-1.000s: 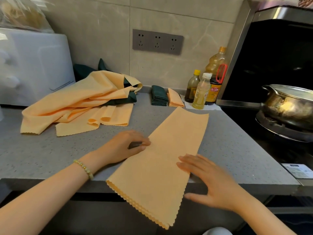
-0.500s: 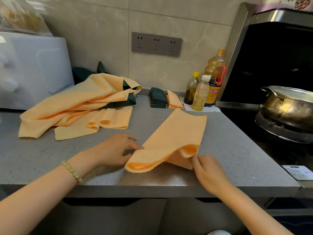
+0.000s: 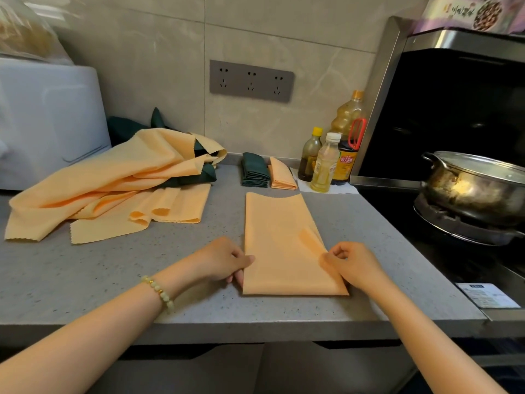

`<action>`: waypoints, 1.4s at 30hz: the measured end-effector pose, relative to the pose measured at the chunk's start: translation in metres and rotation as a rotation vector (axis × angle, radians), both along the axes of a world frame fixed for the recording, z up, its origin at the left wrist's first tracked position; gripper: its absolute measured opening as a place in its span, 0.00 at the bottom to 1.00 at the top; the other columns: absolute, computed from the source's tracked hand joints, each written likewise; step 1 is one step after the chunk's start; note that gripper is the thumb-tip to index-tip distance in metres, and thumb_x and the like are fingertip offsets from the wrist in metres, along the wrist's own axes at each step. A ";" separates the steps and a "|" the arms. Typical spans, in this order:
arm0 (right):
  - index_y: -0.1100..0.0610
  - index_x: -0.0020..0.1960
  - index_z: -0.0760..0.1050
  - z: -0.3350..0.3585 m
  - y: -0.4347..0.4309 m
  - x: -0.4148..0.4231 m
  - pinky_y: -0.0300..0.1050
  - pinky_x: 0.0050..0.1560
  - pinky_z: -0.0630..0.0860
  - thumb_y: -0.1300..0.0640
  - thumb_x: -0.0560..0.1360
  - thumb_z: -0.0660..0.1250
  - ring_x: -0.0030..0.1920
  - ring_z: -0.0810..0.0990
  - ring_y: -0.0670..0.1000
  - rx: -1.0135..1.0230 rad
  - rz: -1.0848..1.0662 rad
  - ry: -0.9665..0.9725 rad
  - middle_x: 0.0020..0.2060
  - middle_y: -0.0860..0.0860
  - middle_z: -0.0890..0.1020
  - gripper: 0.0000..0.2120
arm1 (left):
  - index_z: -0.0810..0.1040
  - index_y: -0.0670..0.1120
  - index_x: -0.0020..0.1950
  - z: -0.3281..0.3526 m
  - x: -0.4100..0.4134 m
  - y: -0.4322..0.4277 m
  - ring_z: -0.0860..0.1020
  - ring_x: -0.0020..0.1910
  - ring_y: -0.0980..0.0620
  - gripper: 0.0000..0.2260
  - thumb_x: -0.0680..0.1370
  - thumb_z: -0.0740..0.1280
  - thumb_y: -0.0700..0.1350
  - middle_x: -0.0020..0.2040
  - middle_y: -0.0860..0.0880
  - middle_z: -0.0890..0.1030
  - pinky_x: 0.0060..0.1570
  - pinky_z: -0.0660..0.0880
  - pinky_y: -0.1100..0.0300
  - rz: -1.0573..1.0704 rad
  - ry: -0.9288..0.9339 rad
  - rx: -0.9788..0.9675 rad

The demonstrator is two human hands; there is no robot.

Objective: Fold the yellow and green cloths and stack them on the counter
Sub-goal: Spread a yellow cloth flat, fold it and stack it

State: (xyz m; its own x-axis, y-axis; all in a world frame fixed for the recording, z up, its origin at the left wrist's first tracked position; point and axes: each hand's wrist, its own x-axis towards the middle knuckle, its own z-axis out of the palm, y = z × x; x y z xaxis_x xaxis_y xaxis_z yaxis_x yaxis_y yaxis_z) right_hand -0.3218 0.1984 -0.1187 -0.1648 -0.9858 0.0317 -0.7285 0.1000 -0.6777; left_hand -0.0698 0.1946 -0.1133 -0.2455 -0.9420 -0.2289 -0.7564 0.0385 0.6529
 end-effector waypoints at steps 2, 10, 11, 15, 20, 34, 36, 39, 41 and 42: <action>0.54 0.37 0.74 -0.002 -0.003 -0.001 0.38 0.31 0.65 0.56 0.75 0.66 0.34 0.73 0.46 0.011 -0.013 0.011 0.33 0.49 0.76 0.08 | 0.79 0.49 0.38 0.001 -0.002 -0.004 0.72 0.25 0.61 0.16 0.81 0.60 0.52 0.32 0.52 0.82 0.38 0.69 0.66 0.008 -0.031 0.021; 0.54 0.38 0.73 -0.004 -0.008 -0.004 0.39 0.32 0.67 0.57 0.74 0.67 0.34 0.73 0.47 0.040 -0.017 -0.012 0.33 0.50 0.76 0.07 | 0.67 0.47 0.62 0.008 -0.023 -0.009 0.74 0.48 0.53 0.20 0.77 0.66 0.57 0.51 0.51 0.74 0.43 0.70 0.62 0.075 -0.320 -0.241; 0.54 0.38 0.73 -0.003 -0.008 -0.004 0.39 0.32 0.67 0.57 0.74 0.67 0.34 0.73 0.47 0.045 -0.010 -0.002 0.33 0.50 0.76 0.07 | 0.63 0.49 0.68 0.007 -0.028 -0.009 0.72 0.56 0.52 0.24 0.77 0.66 0.56 0.59 0.51 0.72 0.51 0.71 0.60 0.042 -0.355 -0.369; 0.55 0.39 0.72 -0.003 -0.009 -0.003 0.37 0.31 0.65 0.59 0.74 0.67 0.34 0.72 0.46 0.046 0.021 0.030 0.33 0.49 0.75 0.06 | 0.55 0.52 0.77 0.000 -0.049 -0.018 0.53 0.76 0.47 0.27 0.80 0.56 0.59 0.78 0.49 0.56 0.74 0.49 0.51 -0.193 -0.514 -0.530; 0.54 0.39 0.71 0.000 -0.006 -0.001 0.37 0.32 0.66 0.58 0.73 0.67 0.34 0.71 0.45 0.034 0.054 0.122 0.34 0.48 0.74 0.06 | 0.49 0.53 0.78 -0.019 -0.054 -0.028 0.47 0.77 0.46 0.32 0.78 0.47 0.67 0.79 0.50 0.49 0.75 0.42 0.47 -0.231 -0.547 -0.294; 0.54 0.78 0.49 -0.029 -0.010 0.042 0.42 0.74 0.43 0.55 0.83 0.45 0.76 0.47 0.47 -0.042 0.376 0.498 0.77 0.48 0.50 0.23 | 0.42 0.55 0.78 -0.038 -0.052 -0.024 0.39 0.77 0.47 0.33 0.78 0.45 0.67 0.79 0.53 0.41 0.73 0.35 0.43 -0.203 -0.503 -0.329; 0.53 0.78 0.47 -0.033 -0.014 0.034 0.41 0.74 0.41 0.52 0.83 0.43 0.76 0.44 0.45 -0.026 0.375 0.503 0.77 0.47 0.47 0.24 | 0.40 0.54 0.78 -0.039 -0.050 -0.024 0.37 0.77 0.47 0.36 0.76 0.46 0.70 0.78 0.51 0.39 0.73 0.35 0.43 -0.199 -0.494 -0.312; 0.52 0.78 0.43 -0.032 -0.015 0.016 0.42 0.74 0.39 0.49 0.83 0.41 0.76 0.42 0.43 0.012 0.378 0.523 0.77 0.45 0.44 0.25 | 0.37 0.51 0.78 -0.036 -0.043 -0.024 0.35 0.76 0.48 0.49 0.68 0.46 0.78 0.78 0.49 0.35 0.73 0.34 0.44 -0.211 -0.503 -0.255; 0.52 0.78 0.41 -0.030 -0.015 0.003 0.41 0.73 0.36 0.49 0.83 0.40 0.75 0.41 0.42 0.029 0.387 0.553 0.77 0.45 0.43 0.25 | 0.35 0.48 0.78 -0.032 -0.035 -0.023 0.33 0.76 0.49 0.55 0.62 0.48 0.81 0.77 0.48 0.34 0.73 0.33 0.45 -0.233 -0.513 -0.220; 0.52 0.78 0.41 -0.029 -0.015 -0.002 0.41 0.72 0.35 0.49 0.83 0.40 0.75 0.40 0.41 0.034 0.389 0.567 0.77 0.44 0.43 0.24 | 0.35 0.47 0.77 -0.029 -0.031 -0.022 0.33 0.75 0.50 0.56 0.63 0.50 0.80 0.77 0.48 0.33 0.73 0.32 0.46 -0.247 -0.515 -0.207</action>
